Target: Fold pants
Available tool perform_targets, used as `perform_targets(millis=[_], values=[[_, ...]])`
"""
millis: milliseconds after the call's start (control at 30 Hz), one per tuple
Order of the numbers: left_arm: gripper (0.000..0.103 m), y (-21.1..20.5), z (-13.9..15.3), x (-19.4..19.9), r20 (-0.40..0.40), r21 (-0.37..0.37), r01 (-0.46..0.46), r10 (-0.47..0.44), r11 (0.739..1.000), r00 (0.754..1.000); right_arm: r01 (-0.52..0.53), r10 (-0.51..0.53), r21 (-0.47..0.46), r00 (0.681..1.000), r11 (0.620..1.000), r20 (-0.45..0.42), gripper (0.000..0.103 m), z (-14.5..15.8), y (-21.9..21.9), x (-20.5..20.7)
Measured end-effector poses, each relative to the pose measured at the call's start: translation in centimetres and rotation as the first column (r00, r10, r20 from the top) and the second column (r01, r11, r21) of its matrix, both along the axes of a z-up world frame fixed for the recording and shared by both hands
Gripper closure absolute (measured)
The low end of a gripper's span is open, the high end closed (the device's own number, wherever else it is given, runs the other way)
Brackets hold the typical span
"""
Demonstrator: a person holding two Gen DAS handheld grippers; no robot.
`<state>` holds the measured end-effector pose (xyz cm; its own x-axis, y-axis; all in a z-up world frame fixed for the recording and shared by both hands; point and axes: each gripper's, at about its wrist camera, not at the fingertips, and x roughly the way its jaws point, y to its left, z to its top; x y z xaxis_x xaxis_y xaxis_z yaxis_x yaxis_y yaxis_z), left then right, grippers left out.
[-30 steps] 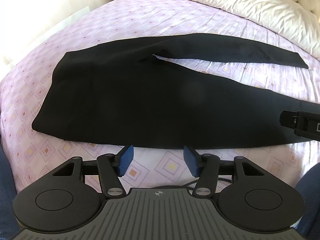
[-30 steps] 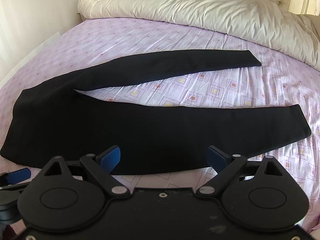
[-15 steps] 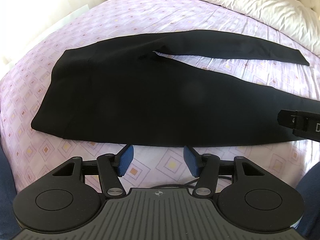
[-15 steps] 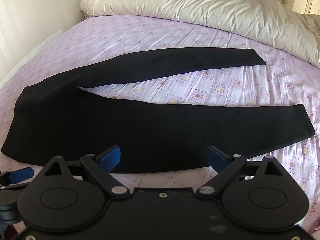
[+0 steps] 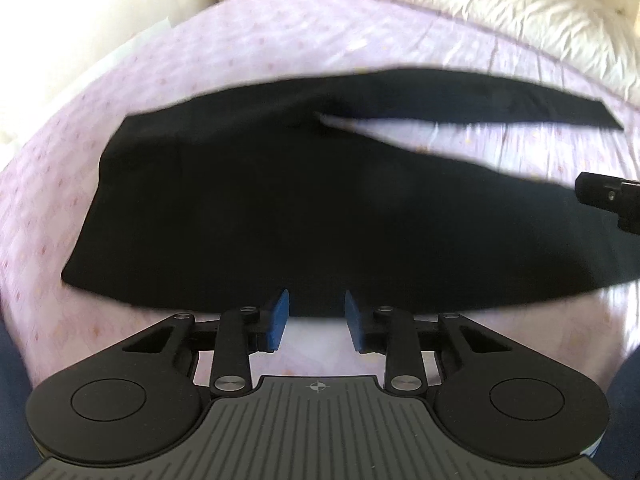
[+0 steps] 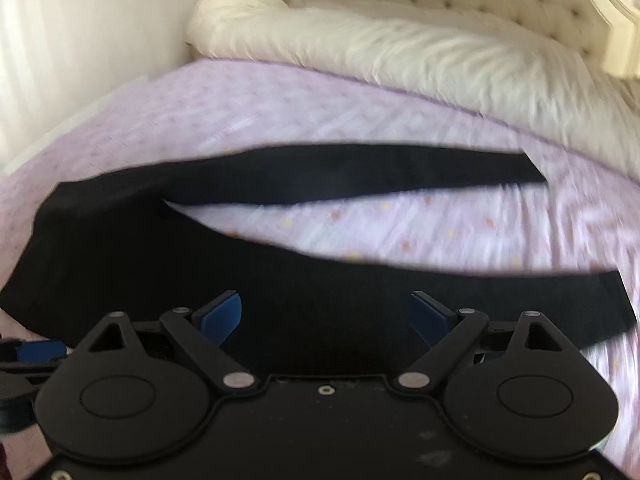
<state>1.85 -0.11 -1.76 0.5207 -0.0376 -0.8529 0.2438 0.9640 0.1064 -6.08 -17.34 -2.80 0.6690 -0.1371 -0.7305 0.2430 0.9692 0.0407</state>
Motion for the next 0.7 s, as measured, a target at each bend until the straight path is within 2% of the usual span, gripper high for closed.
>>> perform_targets(millis=[167, 367, 433, 500, 533, 600, 633, 667, 700], values=[[0.072, 0.8, 0.8, 4.3, 0.008, -0.025, -0.015, 0.015, 1.0, 1.0, -0.087, 0.088, -0.047, 0.996, 0.995, 0.02, 0.01, 0.8, -2.1, 4.5], [0.072, 0.7, 1.0, 10.4, 0.01, -0.019, -0.015, 0.015, 1.0, 1.0, -0.25, 0.252, -0.101, 0.968, 0.963, 0.005, 0.013, 0.0, -5.2, 12.4], [0.072, 0.8, 0.8, 12.4, -0.002, -0.032, -0.026, 0.026, 0.999, 1.0, -0.281, 0.28, -0.098, 0.96, 0.955, -0.031, 0.019, -0.9, -6.5, 15.9], [0.072, 0.9, 0.5, 14.1, -0.007, -0.035, -0.032, 0.032, 0.999, 0.999, -0.31, 0.306, -0.062, 0.949, 0.949, -0.07, 0.044, -1.9, -7.7, 19.1], [0.072, 0.8, 0.4, 14.8, -0.008, -0.034, -0.033, 0.032, 0.999, 0.999, -0.328, 0.324, -0.04, 0.943, 0.944, -0.081, 0.046, -2.5, -8.3, 20.8], [0.072, 0.9, 0.2, 16.2, -0.009, -0.029, -0.037, 0.036, 0.999, 0.999, -0.361, 0.359, -0.015, 0.929, 0.932, -0.089, 0.044, -3.4, -9.2, 23.8], [0.072, 0.9, 0.1, 16.7, -0.01, -0.026, -0.038, 0.038, 0.999, 0.999, -0.379, 0.376, -0.022, 0.922, 0.925, -0.094, 0.044, -3.7, -9.5, 25.0], [0.072, 0.9, -0.1, 17.2, -0.011, -0.023, -0.04, 0.039, 0.999, 0.999, -0.401, 0.396, -0.037, 0.913, 0.916, -0.097, 0.038, -4.1, -9.7, 26.2], [0.072, 0.8, -0.2, 17.8, -0.015, -0.02, -0.042, 0.042, 0.999, 0.999, -0.425, 0.418, -0.053, 0.902, 0.903, -0.108, 0.039, -4.6, -9.9, 27.6]])
